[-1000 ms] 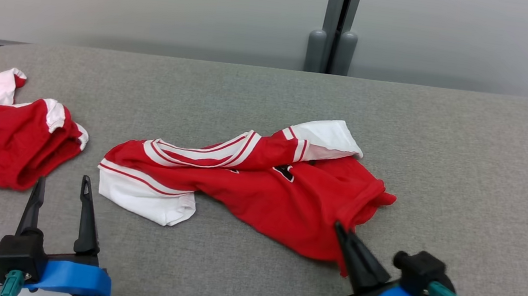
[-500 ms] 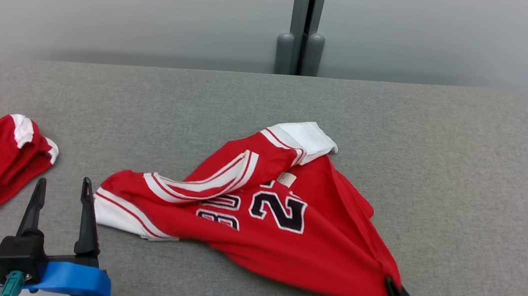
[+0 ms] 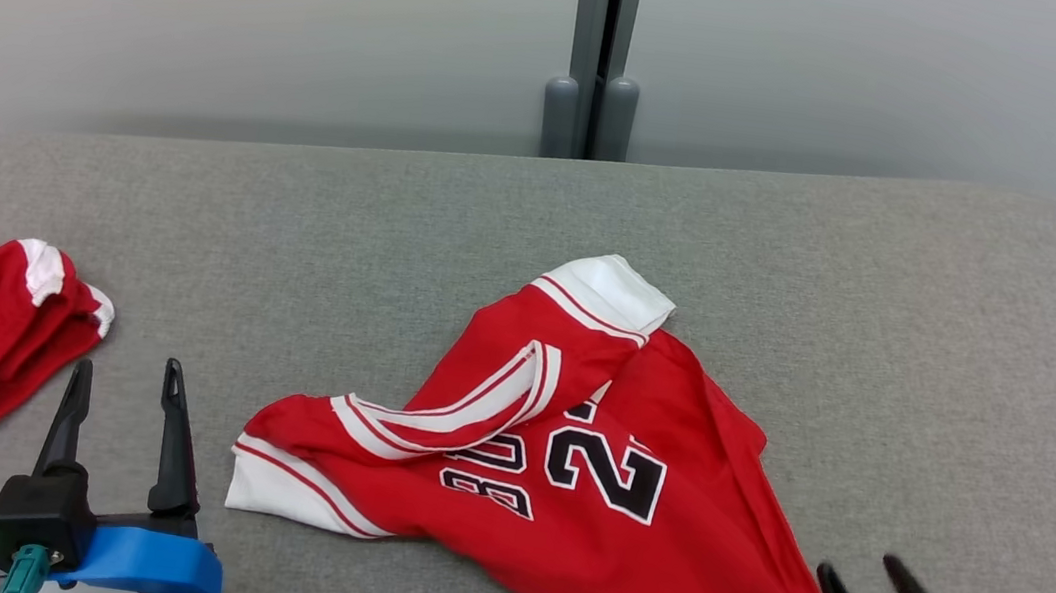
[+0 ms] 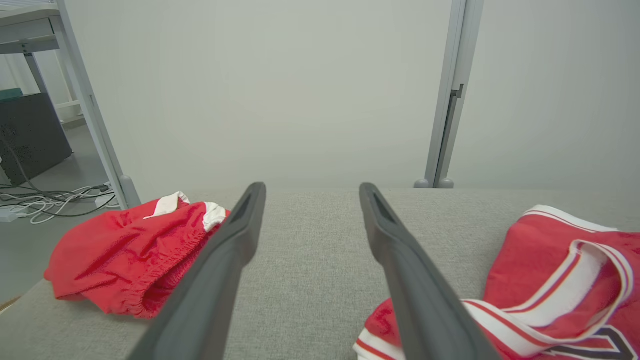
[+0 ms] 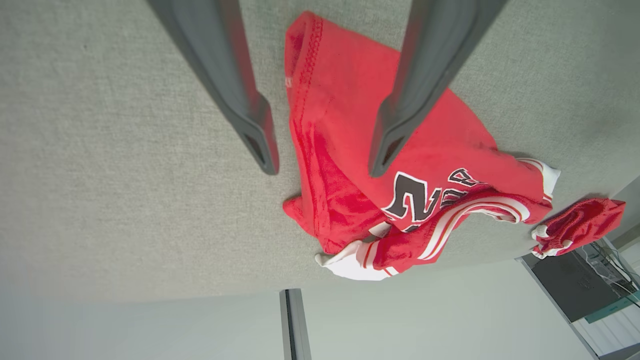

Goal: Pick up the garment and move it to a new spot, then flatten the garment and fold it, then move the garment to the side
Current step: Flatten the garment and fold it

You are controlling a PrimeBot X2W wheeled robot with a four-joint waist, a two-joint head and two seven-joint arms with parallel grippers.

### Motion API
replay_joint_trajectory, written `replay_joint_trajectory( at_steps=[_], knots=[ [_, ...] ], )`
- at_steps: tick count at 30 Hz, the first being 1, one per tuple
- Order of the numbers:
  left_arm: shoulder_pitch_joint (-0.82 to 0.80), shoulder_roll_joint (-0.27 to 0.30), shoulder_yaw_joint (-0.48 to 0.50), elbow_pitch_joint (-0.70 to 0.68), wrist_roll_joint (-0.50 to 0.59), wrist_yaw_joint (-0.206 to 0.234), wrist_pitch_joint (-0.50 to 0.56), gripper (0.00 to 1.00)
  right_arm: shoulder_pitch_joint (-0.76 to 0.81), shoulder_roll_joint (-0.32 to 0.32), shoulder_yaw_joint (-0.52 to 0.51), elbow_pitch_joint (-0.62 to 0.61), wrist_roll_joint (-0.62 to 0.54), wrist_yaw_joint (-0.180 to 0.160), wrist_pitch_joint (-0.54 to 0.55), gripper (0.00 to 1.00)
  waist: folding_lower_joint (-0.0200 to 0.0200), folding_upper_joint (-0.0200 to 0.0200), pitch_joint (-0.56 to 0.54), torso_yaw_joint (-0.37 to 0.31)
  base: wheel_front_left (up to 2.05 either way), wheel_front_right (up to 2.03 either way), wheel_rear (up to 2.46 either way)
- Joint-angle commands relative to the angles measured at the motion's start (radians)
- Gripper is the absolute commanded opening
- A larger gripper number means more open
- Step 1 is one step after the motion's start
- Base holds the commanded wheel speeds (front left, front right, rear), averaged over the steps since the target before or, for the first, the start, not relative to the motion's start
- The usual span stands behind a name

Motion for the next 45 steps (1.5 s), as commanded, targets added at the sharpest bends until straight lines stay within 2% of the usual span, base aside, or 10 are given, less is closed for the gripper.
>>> replay_joint_trajectory(
  at_steps=[1,6,13,24,30,36,37,38,39,45],
  knots=[
    [0.000,-0.001,-0.004,0.000,0.004,-0.002,-0.003,1.00,-0.054,-0.004,-0.012,-0.003,-0.028,0.000,-0.015,1.00,0.0000,-0.0001,-0.002,0.009,0.00,0.00,0.00],
    [-0.007,-0.003,-0.007,-0.001,0.008,-0.006,-0.003,1.00,-0.187,-0.025,-0.001,0.026,-0.088,0.001,-0.025,1.00,0.0000,-0.0001,0.008,0.032,0.00,0.00,0.00],
    [-0.037,-0.004,-0.011,0.001,0.005,-0.003,-0.003,1.00,-0.394,-0.038,0.081,0.167,-0.130,0.000,-0.005,1.00,0.0000,-0.0001,0.043,0.062,0.00,0.00,0.00],
    [-0.093,-0.006,-0.047,-0.005,-0.003,0.016,-0.003,1.00,-0.721,-0.038,0.220,0.568,-0.164,0.000,0.017,1.00,0.0000,-0.0001,0.130,0.119,0.00,0.00,0.00],
    [-0.112,-0.006,-0.068,-0.002,-0.015,0.025,-0.003,1.00,-0.814,-0.033,0.324,0.783,-0.134,0.000,0.052,1.00,0.0000,-0.0001,0.157,0.135,0.00,0.00,0.00],
    [-0.120,-0.006,-0.075,0.001,-0.020,0.033,-0.003,1.00,-0.852,-0.012,0.424,0.922,-0.067,0.000,0.081,1.00,0.0000,-0.0001,0.162,0.134,0.00,0.00,0.00],
    [-0.120,-0.006,-0.075,0.002,-0.020,0.035,-0.003,1.00,-0.857,-0.010,0.438,0.940,-0.057,0.000,0.085,0.84,0.0000,-0.0001,0.161,0.132,0.00,0.00,0.00],
    [-0.119,-0.006,-0.075,0.003,-0.020,0.036,-0.003,1.00,-0.862,-0.009,0.452,0.953,-0.043,0.000,0.082,0.35,0.0000,-0.0001,0.159,0.129,0.00,0.00,0.00],
    [-0.119,-0.006,-0.075,0.004,-0.020,0.036,-0.003,1.00,-0.866,-0.007,0.458,0.959,-0.022,0.000,0.074,0.00,0.0000,-0.0001,0.157,0.126,0.00,0.00,0.00],
    [-0.118,-0.006,-0.076,0.007,-0.017,0.040,-0.003,1.00,-0.928,-0.065,0.415,0.997,0.092,0.000,-0.016,0.00,0.0000,-0.0001,0.144,0.110,0.00,0.00,0.00]
  ],
)
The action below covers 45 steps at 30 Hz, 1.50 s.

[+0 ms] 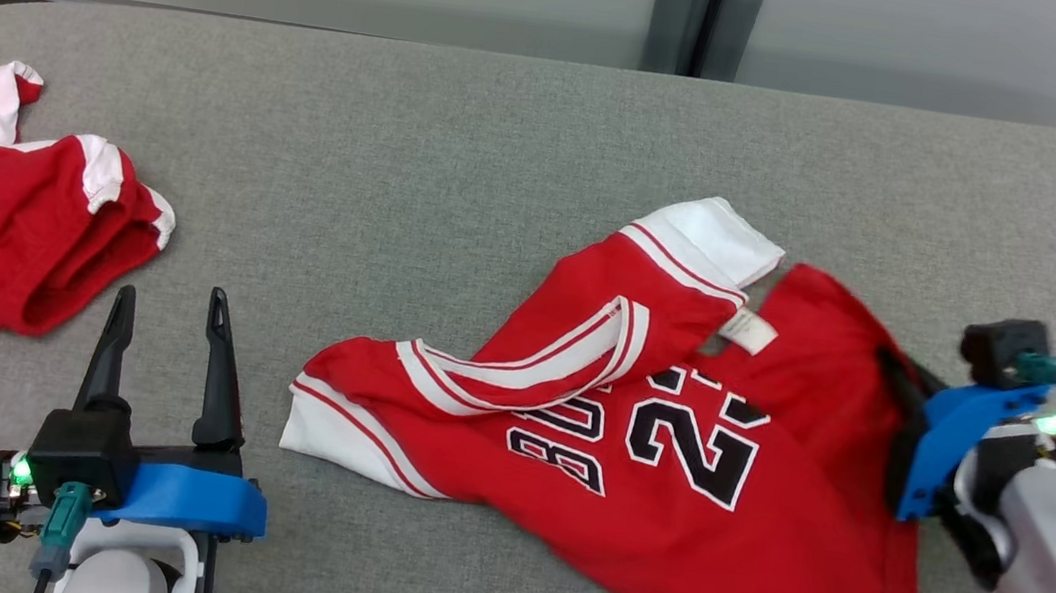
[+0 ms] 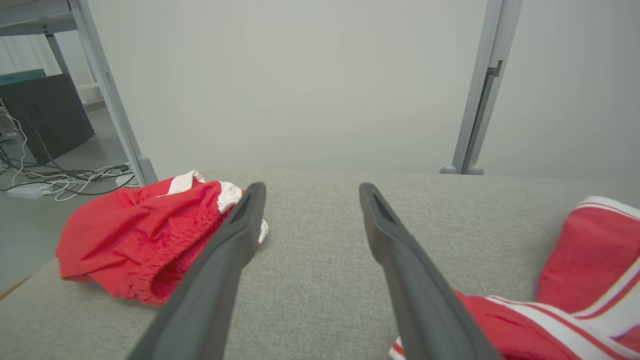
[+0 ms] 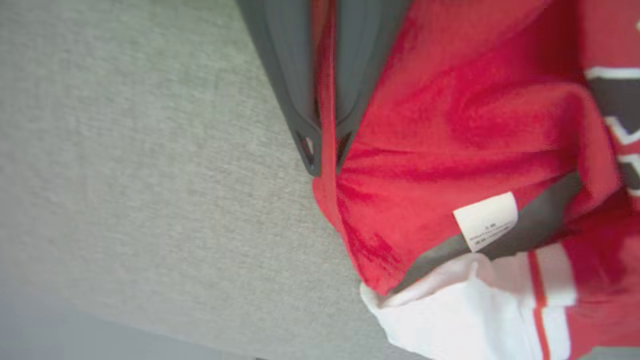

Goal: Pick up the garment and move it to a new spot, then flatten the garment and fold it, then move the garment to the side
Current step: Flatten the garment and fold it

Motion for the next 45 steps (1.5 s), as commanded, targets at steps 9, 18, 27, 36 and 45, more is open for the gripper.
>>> replay_joint_trajectory(
  at_steps=[9,18,27,36,45],
  knots=[
    [-0.002,-0.002,0.008,0.005,-0.001,0.000,-0.003,1.00,-0.044,-0.142,-0.113,0.141,0.109,0.000,-0.087,0.00,0.0000,0.0001,-0.021,-0.007,0.00,0.00,0.00],
    [0.019,-0.002,0.016,0.008,0.005,-0.005,-0.003,1.00,-0.059,-0.128,-0.141,0.140,0.120,0.000,-0.197,1.00,0.0000,0.0001,-0.048,-0.016,0.00,0.00,0.00],
    [0.043,-0.002,0.040,0.003,0.022,-0.016,-0.003,1.00,0.120,-0.064,-0.356,-0.292,-0.029,0.000,-0.210,1.00,0.0000,0.0001,-0.074,-0.037,0.00,0.00,0.00],
    [0.054,-0.002,0.043,0.011,0.033,-0.031,-0.003,1.00,0.461,0.118,-0.505,-0.677,-0.202,0.000,-0.210,1.00,0.0000,0.0001,-0.086,-0.041,0.00,0.00,0.00],
    [0.031,0.008,0.034,0.023,0.052,-0.040,-0.003,1.00,0.575,0.182,-0.523,-0.751,-0.261,0.000,-0.210,1.00,0.0000,0.0001,-0.080,-0.058,0.00,0.00,0.00]
  ],
)
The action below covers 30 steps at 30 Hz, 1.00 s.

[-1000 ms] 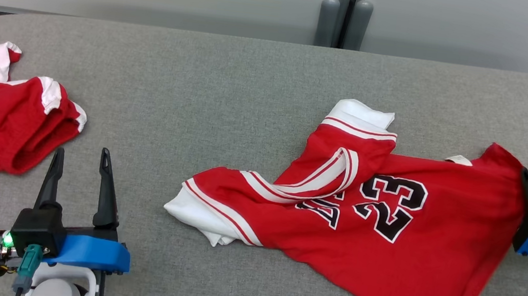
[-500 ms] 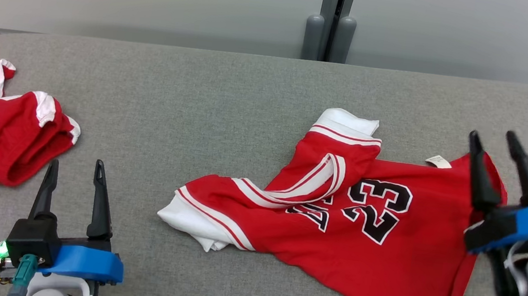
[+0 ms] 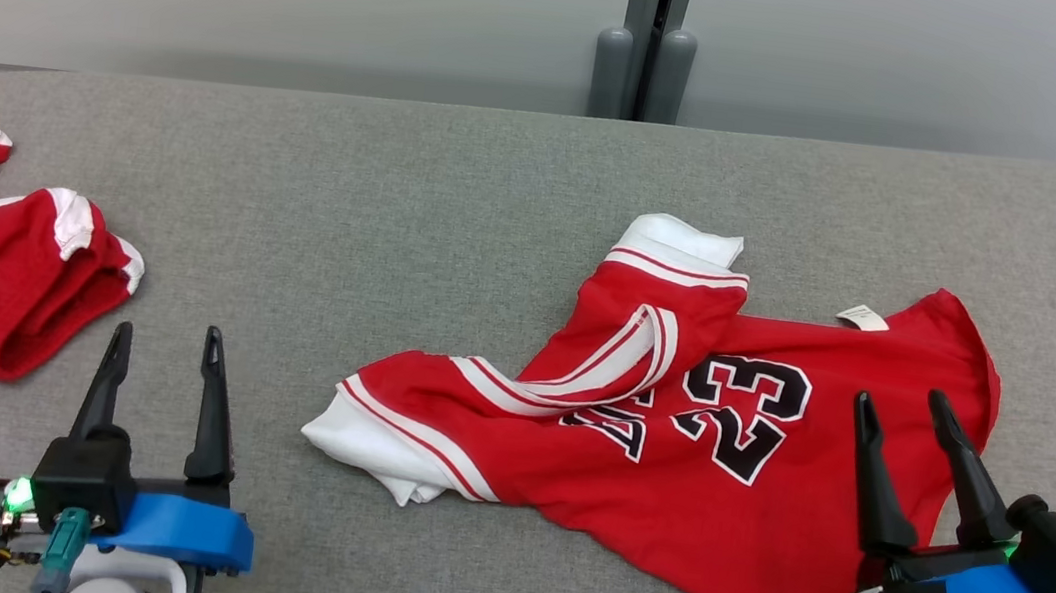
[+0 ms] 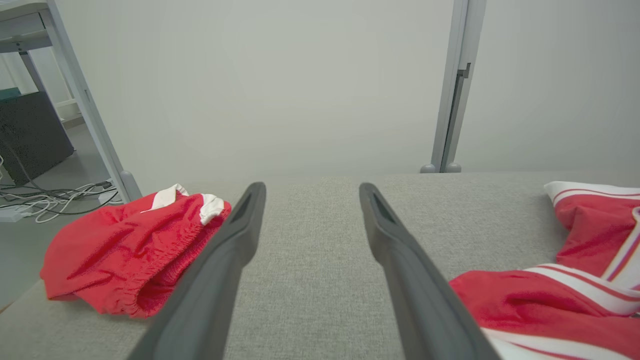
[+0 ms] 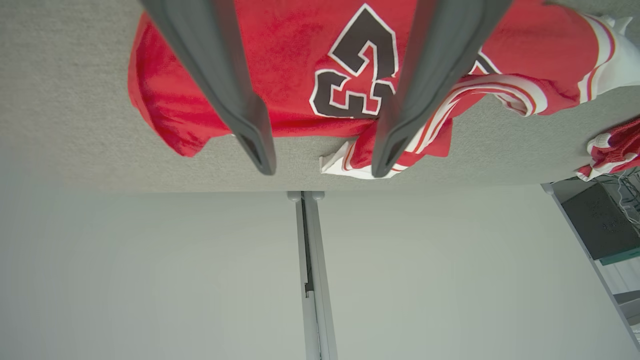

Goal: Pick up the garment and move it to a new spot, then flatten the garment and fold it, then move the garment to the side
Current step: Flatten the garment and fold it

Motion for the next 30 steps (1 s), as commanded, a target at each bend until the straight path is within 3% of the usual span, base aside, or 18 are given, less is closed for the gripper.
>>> replay_joint_trajectory(
  at_steps=[1,10,18,21,30],
  knots=[
    [-0.024,0.009,-0.003,0.000,0.013,-0.008,-0.003,1.00,0.005,-0.002,-0.005,-0.008,-0.005,0.000,-0.003,1.00,0.0000,0.0000,0.000,-0.003,0.00,0.00,0.00],
    [-0.192,0.057,-0.113,0.118,0.057,-0.082,-0.003,1.00,-0.022,-0.009,-0.003,-0.003,-0.008,0.000,-0.003,1.00,0.0000,0.0000,0.000,-0.011,0.00,0.00,0.00],
    [-0.351,0.108,-0.277,0.281,0.048,-0.129,0.146,1.00,-0.011,-0.008,-0.006,0.006,0.000,0.000,-0.003,1.00,0.0000,0.0000,0.006,-0.037,0.00,0.00,0.00],
    [-0.397,0.140,-0.415,0.317,-0.024,-0.131,0.245,1.00,-0.010,-0.009,-0.007,0.010,0.002,0.000,-0.003,1.00,0.0000,0.0000,0.011,-0.052,0.00,0.00,0.00],
    [-0.505,0.304,-0.795,0.301,-0.329,-0.129,0.527,1.00,-0.024,-0.006,-0.014,0.010,0.005,0.000,-0.003,1.00,0.0000,0.0000,0.038,-0.092,0.00,0.00,0.00]
  ],
)
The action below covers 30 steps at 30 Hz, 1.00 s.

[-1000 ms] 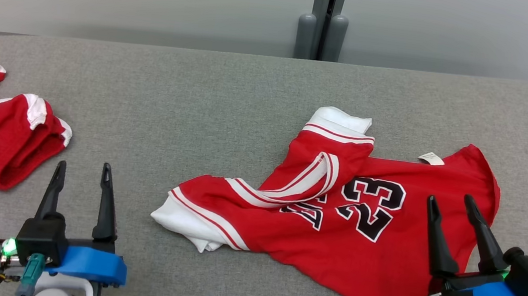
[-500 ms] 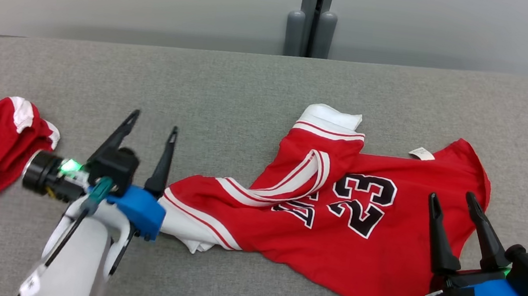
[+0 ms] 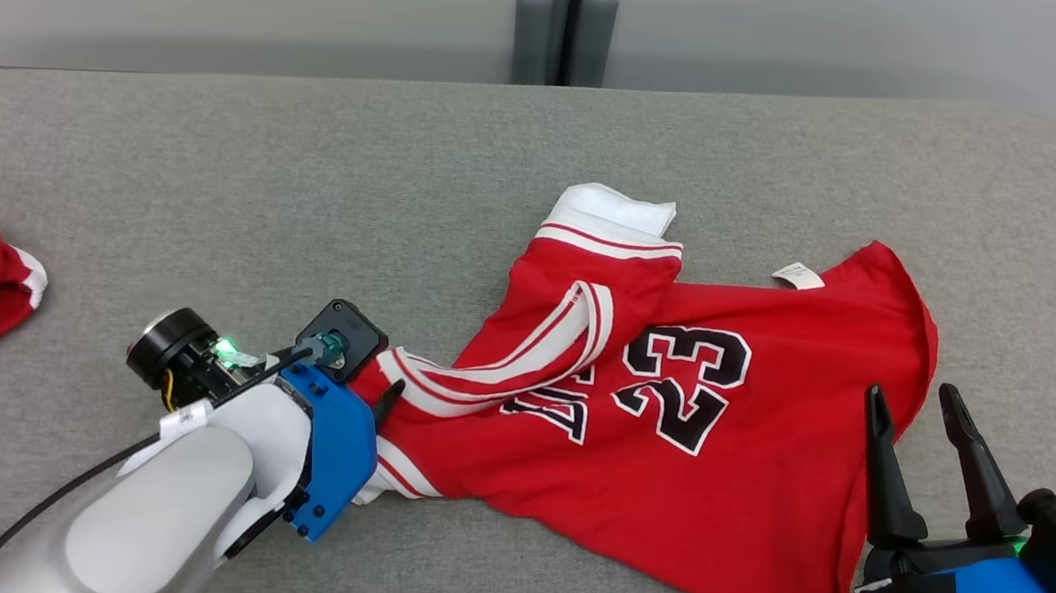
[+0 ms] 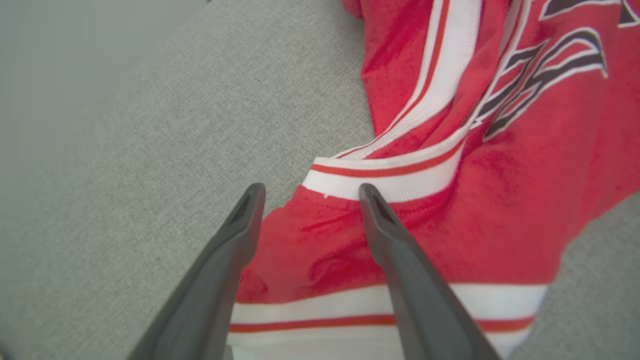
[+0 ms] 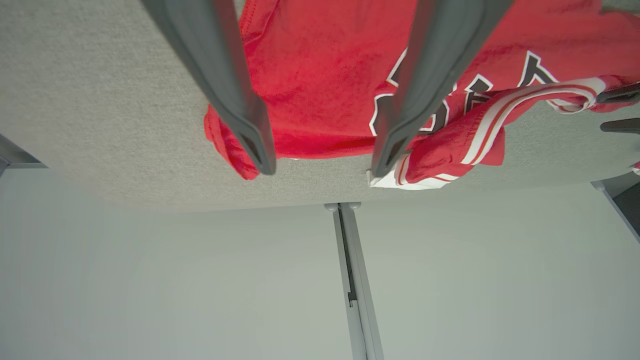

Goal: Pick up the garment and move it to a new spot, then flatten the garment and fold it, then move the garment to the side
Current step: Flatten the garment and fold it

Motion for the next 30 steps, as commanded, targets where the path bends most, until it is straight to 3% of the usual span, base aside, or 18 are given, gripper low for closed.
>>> replay_joint_trajectory(
  at_steps=[1,8,12,13,14,15,30],
  knots=[
    [-0.031,0.020,-0.038,-0.009,-0.038,0.000,0.036,1.00,-0.016,-0.002,-0.002,0.002,0.002,0.000,-0.004,1.00,-0.0001,-0.0001,0.005,-0.005,0.00,0.00,0.00],
    [-0.082,0.067,-0.153,0.002,-0.174,0.000,0.195,1.00,-0.024,0.004,-0.003,0.007,0.003,0.000,-0.003,1.00,-0.0001,-0.0001,0.020,-0.026,0.00,0.00,0.00],
    [-0.103,0.075,-0.173,0.017,-0.206,0.000,0.204,0.99,-0.027,0.008,-0.005,0.009,0.002,0.000,-0.004,1.00,-0.0001,-0.0001,0.023,-0.033,0.00,0.00,0.00],
    [-0.106,0.078,-0.177,0.025,-0.210,0.000,0.201,0.44,-0.027,0.008,-0.005,0.010,0.002,0.000,-0.004,1.00,-0.0001,-0.0001,0.023,-0.034,0.00,0.00,0.00],
    [-0.111,0.080,-0.180,0.031,-0.213,0.000,0.195,0.08,-0.028,0.008,-0.005,0.011,0.002,0.000,-0.004,1.00,-0.0001,-0.0001,0.022,-0.035,0.00,0.00,0.00],
    [-0.119,0.078,-0.176,0.036,-0.217,0.000,0.184,0.00,-0.027,0.007,-0.006,0.012,0.002,0.000,-0.004,1.00,-0.0001,-0.0001,0.020,-0.034,0.00,0.00,0.00],
    [-0.218,0.084,-0.062,0.198,-0.240,0.045,-0.088,0.00,-0.035,0.001,-0.003,0.020,-0.005,0.000,-0.004,1.00,-0.0001,-0.0001,0.013,-0.034,0.00,0.00,0.00]
  ],
)
